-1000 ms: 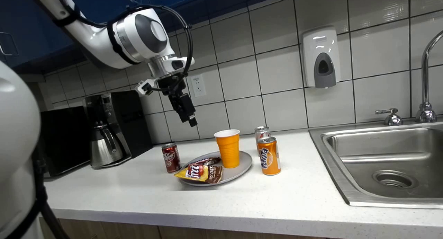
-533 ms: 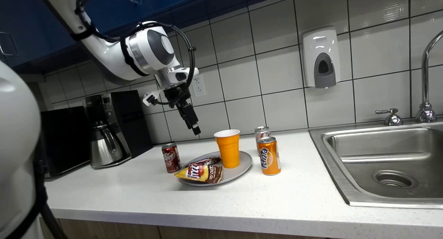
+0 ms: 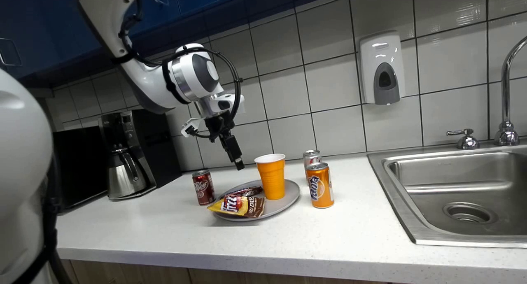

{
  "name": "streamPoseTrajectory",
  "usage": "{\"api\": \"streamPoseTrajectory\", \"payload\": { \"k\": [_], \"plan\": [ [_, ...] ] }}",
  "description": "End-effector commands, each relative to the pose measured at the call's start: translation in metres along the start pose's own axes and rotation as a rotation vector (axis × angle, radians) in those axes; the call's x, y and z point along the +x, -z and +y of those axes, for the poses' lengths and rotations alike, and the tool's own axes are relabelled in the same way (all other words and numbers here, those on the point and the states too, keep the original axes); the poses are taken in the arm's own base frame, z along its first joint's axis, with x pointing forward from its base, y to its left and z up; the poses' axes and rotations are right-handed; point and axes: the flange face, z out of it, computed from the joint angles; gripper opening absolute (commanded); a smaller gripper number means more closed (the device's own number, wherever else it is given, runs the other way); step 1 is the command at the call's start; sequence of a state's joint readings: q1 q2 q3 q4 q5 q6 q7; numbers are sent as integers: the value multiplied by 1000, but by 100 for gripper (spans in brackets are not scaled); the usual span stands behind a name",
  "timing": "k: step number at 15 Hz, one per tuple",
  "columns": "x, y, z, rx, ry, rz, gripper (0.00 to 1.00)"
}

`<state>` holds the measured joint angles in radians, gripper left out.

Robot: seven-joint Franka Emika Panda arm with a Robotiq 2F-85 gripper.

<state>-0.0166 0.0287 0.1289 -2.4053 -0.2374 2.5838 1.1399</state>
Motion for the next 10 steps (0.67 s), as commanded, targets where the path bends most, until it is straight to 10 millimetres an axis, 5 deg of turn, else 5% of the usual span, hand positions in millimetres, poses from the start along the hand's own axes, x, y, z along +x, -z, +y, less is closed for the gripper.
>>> {"api": "streamPoseTrajectory", "payload": {
  "k": [1,10],
  "plan": [
    [3,-16,-22,3,-9,-7,100],
    [-13,-53,-41,-1,-44,-35,100]
  ]
}}
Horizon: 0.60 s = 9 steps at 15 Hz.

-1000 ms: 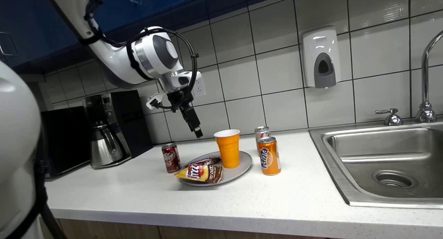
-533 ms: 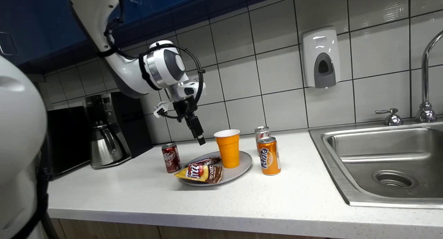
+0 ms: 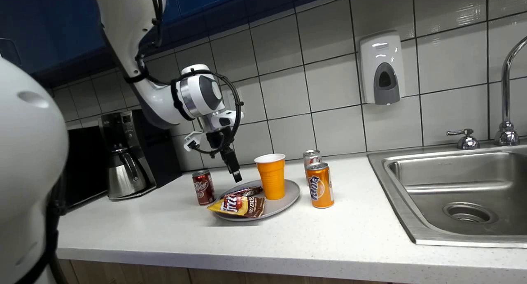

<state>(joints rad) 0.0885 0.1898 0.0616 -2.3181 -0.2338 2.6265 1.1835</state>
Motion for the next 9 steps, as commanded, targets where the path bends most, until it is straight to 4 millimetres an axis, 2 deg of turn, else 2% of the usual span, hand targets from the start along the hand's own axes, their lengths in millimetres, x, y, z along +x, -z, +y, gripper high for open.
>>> {"api": "streamPoseTrajectory", "payload": {
  "k": [1,9],
  "plan": [
    [-4,-12,-10,7,-50,-3,100],
    [-7,-32,-7,1,-117,-11,100]
  ]
}}
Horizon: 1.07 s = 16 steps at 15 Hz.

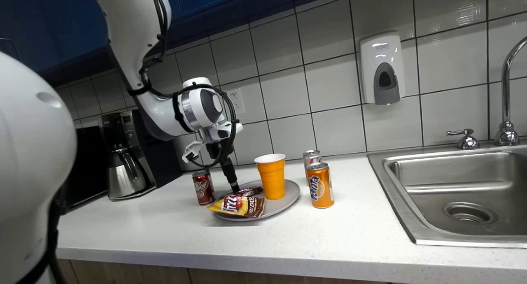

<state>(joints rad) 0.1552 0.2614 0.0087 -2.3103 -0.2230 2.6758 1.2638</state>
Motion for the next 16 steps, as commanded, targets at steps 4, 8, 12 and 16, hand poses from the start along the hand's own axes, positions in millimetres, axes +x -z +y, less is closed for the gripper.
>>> {"api": "streamPoseTrajectory", "payload": {
  "k": [4,8,12,16],
  "plan": [
    [5,-6,2,7,-83,-17,100],
    [5,-6,6,11,-118,-40,100],
    [4,-6,9,12,-142,-51,100],
    [3,-10,14,6,-157,-65,100]
  ]
}}
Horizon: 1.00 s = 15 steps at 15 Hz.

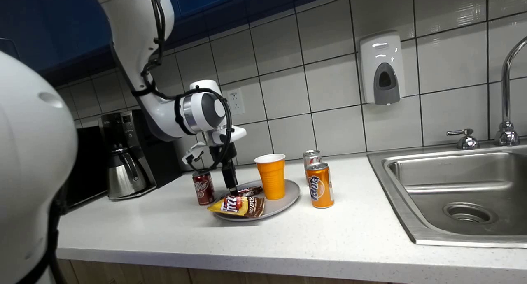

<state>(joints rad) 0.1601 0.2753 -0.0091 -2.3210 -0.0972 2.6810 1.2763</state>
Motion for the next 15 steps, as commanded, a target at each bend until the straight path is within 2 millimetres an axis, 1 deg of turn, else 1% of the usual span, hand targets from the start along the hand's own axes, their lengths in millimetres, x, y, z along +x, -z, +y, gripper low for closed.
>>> {"api": "streamPoseTrajectory", "payload": {
  "k": [1,6,7,8,9,15],
  "plan": [
    [-1,0,6,6,-23,-9,100],
    [1,-1,11,-1,-29,-6,100],
    [2,-1,11,0,-30,-4,75],
    [2,-1,12,0,-30,-4,72],
    [3,-1,12,0,-30,-4,66],
    [3,-3,14,3,-31,-5,18]
  ]
}}
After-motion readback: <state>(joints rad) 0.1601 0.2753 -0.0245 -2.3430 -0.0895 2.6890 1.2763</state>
